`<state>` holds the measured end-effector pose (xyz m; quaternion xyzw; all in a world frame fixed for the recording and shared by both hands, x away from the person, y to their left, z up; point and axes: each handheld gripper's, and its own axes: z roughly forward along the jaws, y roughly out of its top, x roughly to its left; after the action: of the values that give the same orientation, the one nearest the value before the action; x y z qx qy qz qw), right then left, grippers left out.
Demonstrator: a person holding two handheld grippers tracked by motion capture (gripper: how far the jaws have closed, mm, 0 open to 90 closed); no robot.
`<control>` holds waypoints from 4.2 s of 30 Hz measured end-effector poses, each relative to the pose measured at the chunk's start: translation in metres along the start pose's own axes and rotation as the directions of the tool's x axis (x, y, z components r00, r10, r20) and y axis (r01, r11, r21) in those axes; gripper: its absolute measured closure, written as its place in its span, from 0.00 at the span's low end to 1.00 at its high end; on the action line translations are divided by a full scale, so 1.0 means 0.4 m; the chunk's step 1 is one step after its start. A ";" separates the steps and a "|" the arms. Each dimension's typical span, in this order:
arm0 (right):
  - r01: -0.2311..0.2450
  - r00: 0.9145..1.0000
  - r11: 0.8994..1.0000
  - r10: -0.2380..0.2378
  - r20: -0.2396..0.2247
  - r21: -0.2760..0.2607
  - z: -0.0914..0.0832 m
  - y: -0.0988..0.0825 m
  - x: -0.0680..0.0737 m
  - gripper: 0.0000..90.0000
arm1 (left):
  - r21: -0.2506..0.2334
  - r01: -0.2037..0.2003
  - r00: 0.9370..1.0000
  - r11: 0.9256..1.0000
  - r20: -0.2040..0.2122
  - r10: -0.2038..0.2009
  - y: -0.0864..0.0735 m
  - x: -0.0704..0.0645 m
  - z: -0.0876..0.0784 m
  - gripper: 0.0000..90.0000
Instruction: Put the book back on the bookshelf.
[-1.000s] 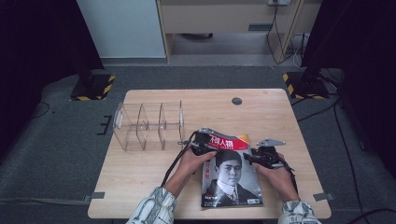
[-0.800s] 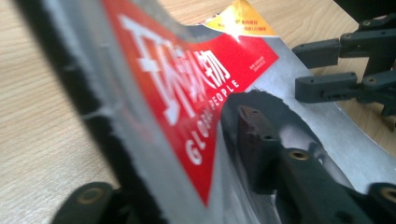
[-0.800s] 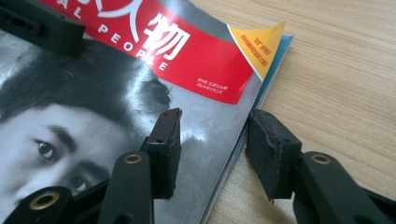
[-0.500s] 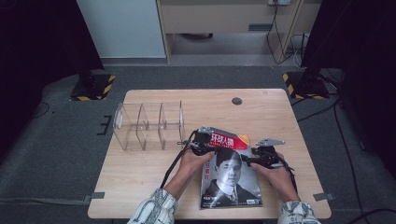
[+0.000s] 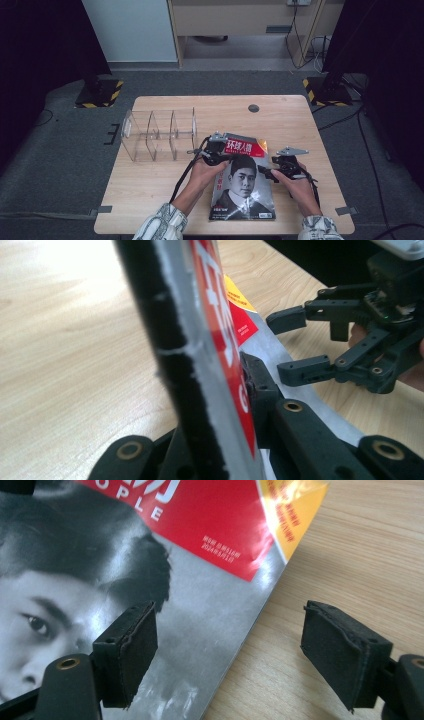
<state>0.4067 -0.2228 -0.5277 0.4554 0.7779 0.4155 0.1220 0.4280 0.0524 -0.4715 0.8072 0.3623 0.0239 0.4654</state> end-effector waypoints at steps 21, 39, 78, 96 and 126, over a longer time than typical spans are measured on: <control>0.005 0.996 1.000 -0.007 -0.089 -0.023 0.006 0.010 0.010 0.24 | -0.073 -0.111 0.993 0.991 0.028 0.113 0.048 -0.030 -0.068 0.96; 0.070 0.982 0.997 -0.062 -0.177 0.038 0.045 0.002 0.030 0.23 | -0.089 -0.144 0.988 0.986 0.035 0.147 0.055 -0.040 -0.075 0.96; 0.173 0.980 0.984 -0.168 -0.109 0.038 0.003 0.042 0.038 0.72 | -0.144 -0.156 0.986 0.977 0.037 0.163 0.076 -0.026 -0.092 0.96; 0.179 0.983 0.983 -0.177 -0.054 0.033 -0.005 0.054 0.038 0.90 | -0.166 -0.155 0.986 0.974 0.041 0.164 0.075 -0.025 -0.095 0.96; 0.255 0.967 0.967 -0.254 0.032 -0.017 -0.079 0.098 0.033 0.95 | -0.228 -0.158 0.983 0.961 0.050 0.174 0.091 -0.017 -0.112 0.96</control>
<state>0.4054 -0.2195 -0.4758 0.3564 0.8236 0.3980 0.1904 0.4266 0.0701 -0.4159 0.7777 0.2718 0.0752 0.5618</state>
